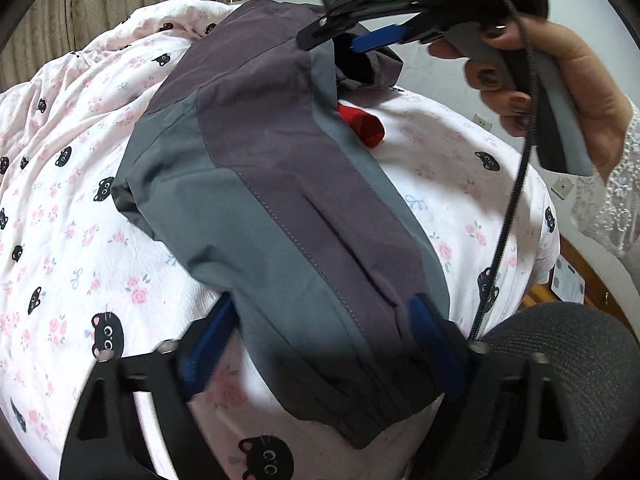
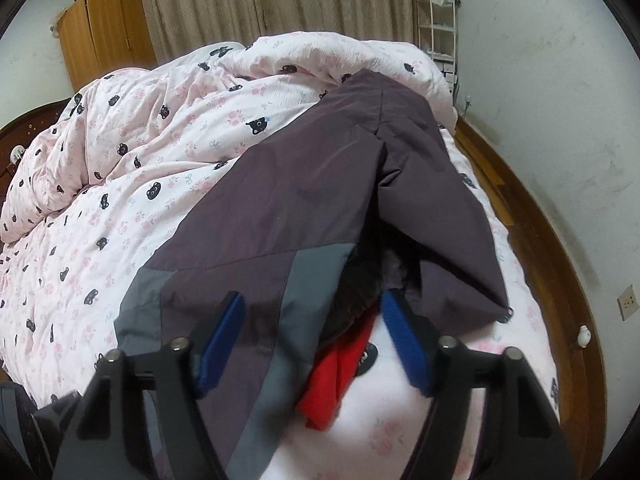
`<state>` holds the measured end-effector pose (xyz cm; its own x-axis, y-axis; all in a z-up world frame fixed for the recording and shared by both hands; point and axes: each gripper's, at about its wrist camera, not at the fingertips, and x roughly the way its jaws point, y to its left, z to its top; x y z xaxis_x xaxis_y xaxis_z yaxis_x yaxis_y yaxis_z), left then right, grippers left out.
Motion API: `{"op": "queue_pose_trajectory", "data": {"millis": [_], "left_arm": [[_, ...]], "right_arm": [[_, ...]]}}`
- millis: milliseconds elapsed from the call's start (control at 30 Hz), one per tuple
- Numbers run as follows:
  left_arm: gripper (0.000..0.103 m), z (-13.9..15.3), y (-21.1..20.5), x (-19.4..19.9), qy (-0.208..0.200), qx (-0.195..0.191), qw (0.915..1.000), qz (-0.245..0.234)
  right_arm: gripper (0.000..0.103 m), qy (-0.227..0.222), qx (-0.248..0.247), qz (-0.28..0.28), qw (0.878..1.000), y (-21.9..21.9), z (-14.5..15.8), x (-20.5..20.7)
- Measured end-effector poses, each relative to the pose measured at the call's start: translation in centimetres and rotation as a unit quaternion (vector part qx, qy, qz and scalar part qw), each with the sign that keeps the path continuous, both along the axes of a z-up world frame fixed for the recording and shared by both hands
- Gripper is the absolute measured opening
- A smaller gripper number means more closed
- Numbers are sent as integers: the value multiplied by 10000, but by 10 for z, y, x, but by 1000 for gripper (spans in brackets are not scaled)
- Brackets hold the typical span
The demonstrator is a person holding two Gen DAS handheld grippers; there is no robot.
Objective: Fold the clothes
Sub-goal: 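Grasp the jacket cuff with the left tool while the right tool grasps the jacket hem, then lift the jacket with both tools and swing it over the bed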
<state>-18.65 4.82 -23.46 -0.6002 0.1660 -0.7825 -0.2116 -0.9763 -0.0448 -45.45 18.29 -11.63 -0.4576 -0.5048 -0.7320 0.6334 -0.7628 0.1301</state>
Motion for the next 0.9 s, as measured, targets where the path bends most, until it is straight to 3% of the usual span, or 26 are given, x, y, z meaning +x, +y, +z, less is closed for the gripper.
{"op": "queue_pose_trajectory", "data": {"millis": [67, 100, 233, 300, 333, 400, 667, 900], "left_arm": [[64, 2, -1, -1, -5, 29, 10000, 6], [61, 3, -2, -1, 0, 43, 10000, 11], [34, 8, -5, 1, 65, 47, 10000, 24], [22, 11, -5, 2, 84, 36, 10000, 26], [16, 12, -6, 3, 110, 37, 9999, 38], [13, 18, -9, 6, 184, 47, 9998, 68], [13, 44, -20, 29, 418, 76, 9991, 28], [13, 86, -40, 65, 750, 218, 9967, 210]], "right_arm": [[60, -83, -53, 24, 9999, -3, -3, -4], [49, -131, -88, 39, 9999, -3, -4, -5], [23, -258, -240, 127, 9993, -8, -6, -8], [3, -265, -270, 104, 9992, -7, -6, -9], [3, -285, -325, 92, 9990, -6, -5, -10], [3, -244, -474, 80, 9985, -1, 3, -7], [2, 268, -822, 206, 9960, 6, 51, 24], [2, 782, -1069, 575, 9895, -11, 110, 69]]}}
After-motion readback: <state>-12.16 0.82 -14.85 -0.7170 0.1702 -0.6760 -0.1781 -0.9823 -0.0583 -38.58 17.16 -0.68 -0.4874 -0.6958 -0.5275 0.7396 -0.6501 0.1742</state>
